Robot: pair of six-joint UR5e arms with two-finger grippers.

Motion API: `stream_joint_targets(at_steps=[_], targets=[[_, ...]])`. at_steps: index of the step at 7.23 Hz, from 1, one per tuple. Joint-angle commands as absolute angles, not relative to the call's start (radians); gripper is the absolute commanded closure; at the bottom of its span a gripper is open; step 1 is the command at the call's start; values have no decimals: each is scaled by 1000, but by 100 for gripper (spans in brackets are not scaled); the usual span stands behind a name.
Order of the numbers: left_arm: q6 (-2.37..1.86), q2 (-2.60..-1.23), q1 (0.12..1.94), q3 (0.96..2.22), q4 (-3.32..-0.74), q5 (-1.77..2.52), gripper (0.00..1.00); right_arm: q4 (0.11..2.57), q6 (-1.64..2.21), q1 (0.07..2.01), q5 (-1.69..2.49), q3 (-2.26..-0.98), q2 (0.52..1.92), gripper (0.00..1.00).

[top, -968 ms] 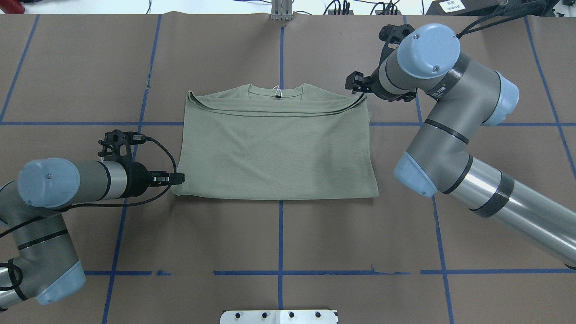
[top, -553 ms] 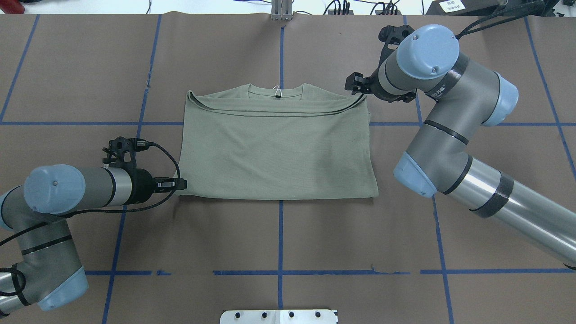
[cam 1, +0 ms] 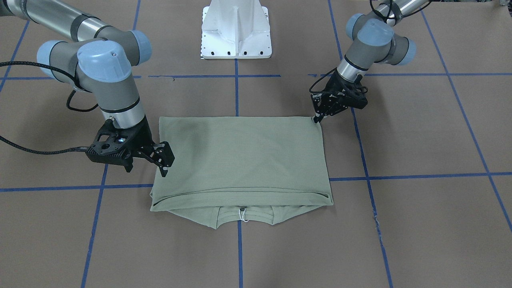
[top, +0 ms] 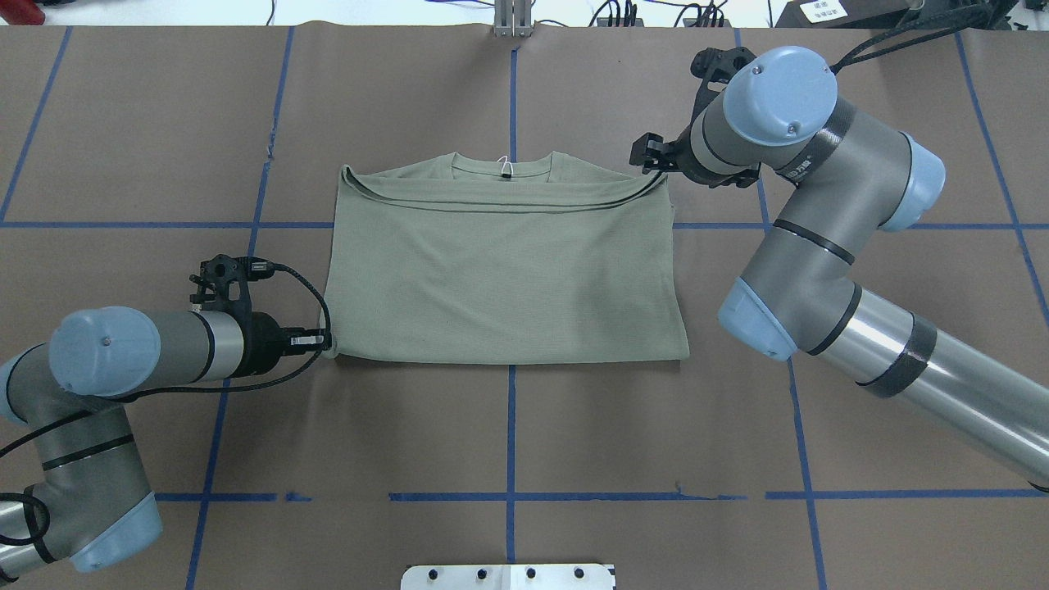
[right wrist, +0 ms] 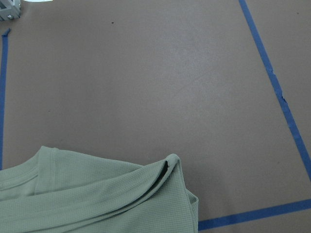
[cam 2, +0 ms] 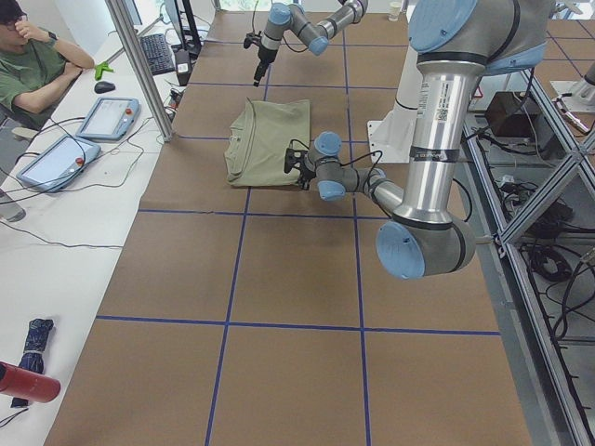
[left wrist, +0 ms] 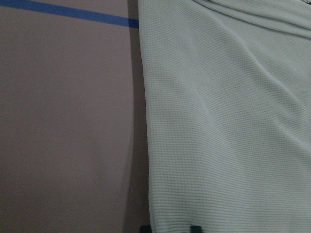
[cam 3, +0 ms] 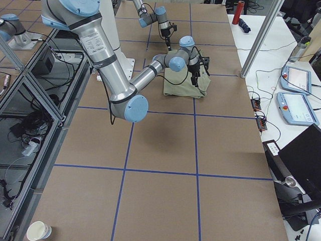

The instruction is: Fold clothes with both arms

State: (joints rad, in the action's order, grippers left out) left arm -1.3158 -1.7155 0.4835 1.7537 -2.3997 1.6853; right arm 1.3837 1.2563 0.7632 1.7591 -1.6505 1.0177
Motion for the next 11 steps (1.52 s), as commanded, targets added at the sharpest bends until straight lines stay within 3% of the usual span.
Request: stream_joint_targets(at_steps=[1,3,5,6,8,10,11], targets=[[-1283,-1709,492,1761,-2396,1669,100,1384,1258,762,1758,-1652,1017,0],[-1037,-1710,614,1743,-2387,1669,100,1384,1258,762,1756,-1654,1015,0],[-834,-1764,806,1601,-2387,1674,100,1384,1261,762,1753,-1658,1014,0],[-766,-1919,881,1434,-2387,1672,100,1384,1261,762,1753,-1664,1014,0],[-711,-2279,945,976,-2393,1664,100,1393,1273,749,1747,-1701,1020,0],[-641,-2332,988,902,-2408,1666,100,1463,1279,724,1743,-1765,1019,0],[-585,-2297,999,929,-2463,1672,3,1463,1295,703,1741,-1763,1009,0]])
